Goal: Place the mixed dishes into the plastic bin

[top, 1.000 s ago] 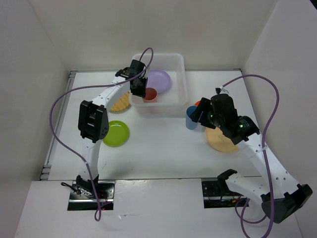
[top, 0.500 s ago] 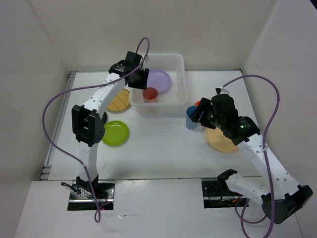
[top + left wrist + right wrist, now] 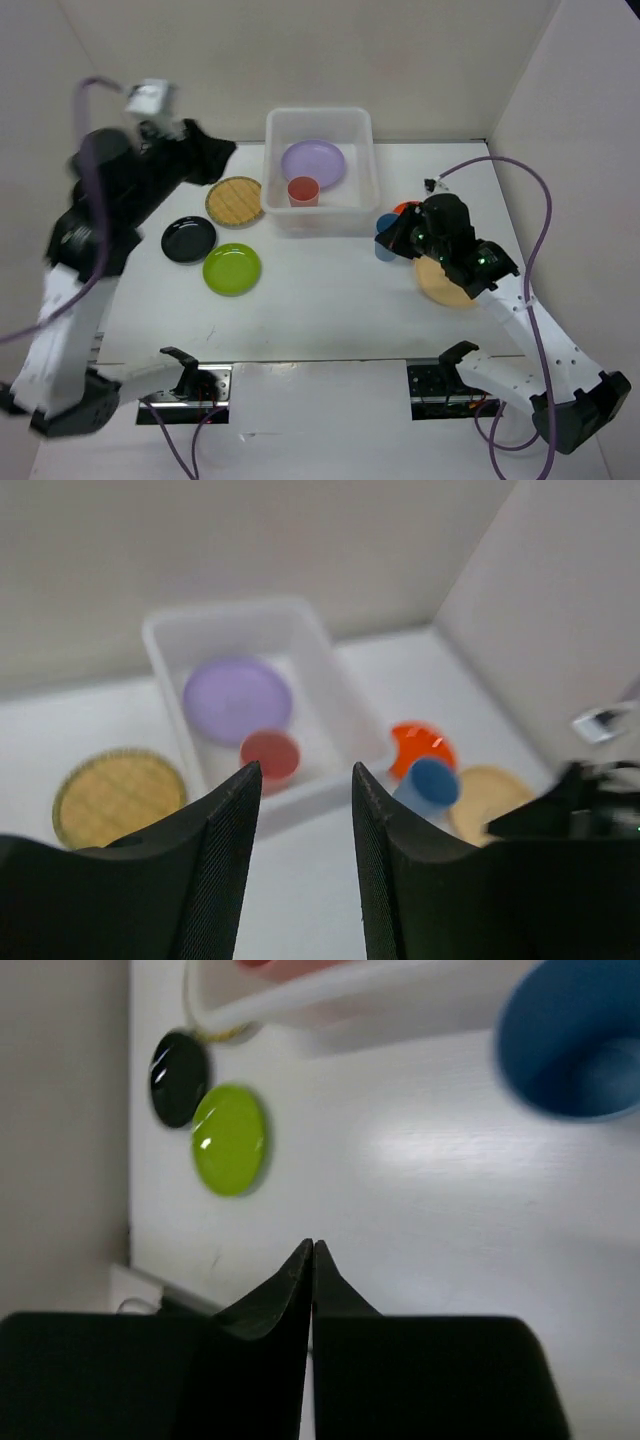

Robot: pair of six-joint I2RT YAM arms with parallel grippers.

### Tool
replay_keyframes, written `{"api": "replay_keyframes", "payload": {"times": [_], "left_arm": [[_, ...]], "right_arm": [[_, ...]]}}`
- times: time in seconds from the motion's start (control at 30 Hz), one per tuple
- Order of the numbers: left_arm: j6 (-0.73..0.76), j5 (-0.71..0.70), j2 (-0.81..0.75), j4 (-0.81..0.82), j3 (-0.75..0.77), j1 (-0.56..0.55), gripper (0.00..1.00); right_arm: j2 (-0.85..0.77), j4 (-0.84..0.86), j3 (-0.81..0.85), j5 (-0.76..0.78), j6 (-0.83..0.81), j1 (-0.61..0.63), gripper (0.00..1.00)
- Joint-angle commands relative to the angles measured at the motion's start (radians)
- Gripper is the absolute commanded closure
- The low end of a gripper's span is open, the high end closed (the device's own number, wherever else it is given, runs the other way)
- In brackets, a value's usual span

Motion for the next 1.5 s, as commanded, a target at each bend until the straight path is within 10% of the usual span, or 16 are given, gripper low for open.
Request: {"api": "replay_keyframes", "payload": {"times": [0.0, 0.07, 0.17, 0.23, 0.3, 0.5, 0.67, 0.87, 1.47], "left_arm": [[-0.082, 0.068, -0.207, 0.117, -0.065, 0.015, 0.51], [-0.123, 0.082, -0.297, 0.117, -0.126, 0.015, 0.5], [-0.183, 0.096, -0.406, 0.16, -0.226, 0.015, 0.5], [-0.192, 0.12, -0.429, 0.169, -0.249, 0.015, 0.5], [-0.202, 0.148, -0.429, 0.169, -0.249, 0.015, 0.5], [-0.22, 0.172, -0.431, 0.168, -0.284, 0.015, 0.5], [-0.22, 0.163, -0.442, 0.156, -0.274, 0.015, 0.5], [-0.229, 0.163, -0.442, 0.156, -0.274, 0.015, 0.5], [-0.22, 0.183, -0.422, 0.146, -0.283, 0.015, 0.46]], "right_arm": [[-0.003, 0.286, -0.113, -0.16, 0.137, 0.125, 1.0], [0.024, 0.474, -0.173, -0.12, 0.268, 0.235, 0.98], [0.131, 0.583, -0.164, 0.081, 0.368, 0.452, 0.23], [0.25, 0.67, -0.15, 0.179, 0.462, 0.558, 0.31], [0.331, 0.77, -0.175, 0.208, 0.532, 0.592, 0.78], [0.684, 1.241, -0.235, 0.128, 0.713, 0.628, 0.54], [0.882, 1.487, -0.253, 0.265, 0.787, 0.673, 0.54], [1.02, 1.519, -0.178, 0.32, 0.848, 0.673, 0.15], [1.259, 1.522, -0.038, 0.405, 0.96, 0.645, 0.37]]}}
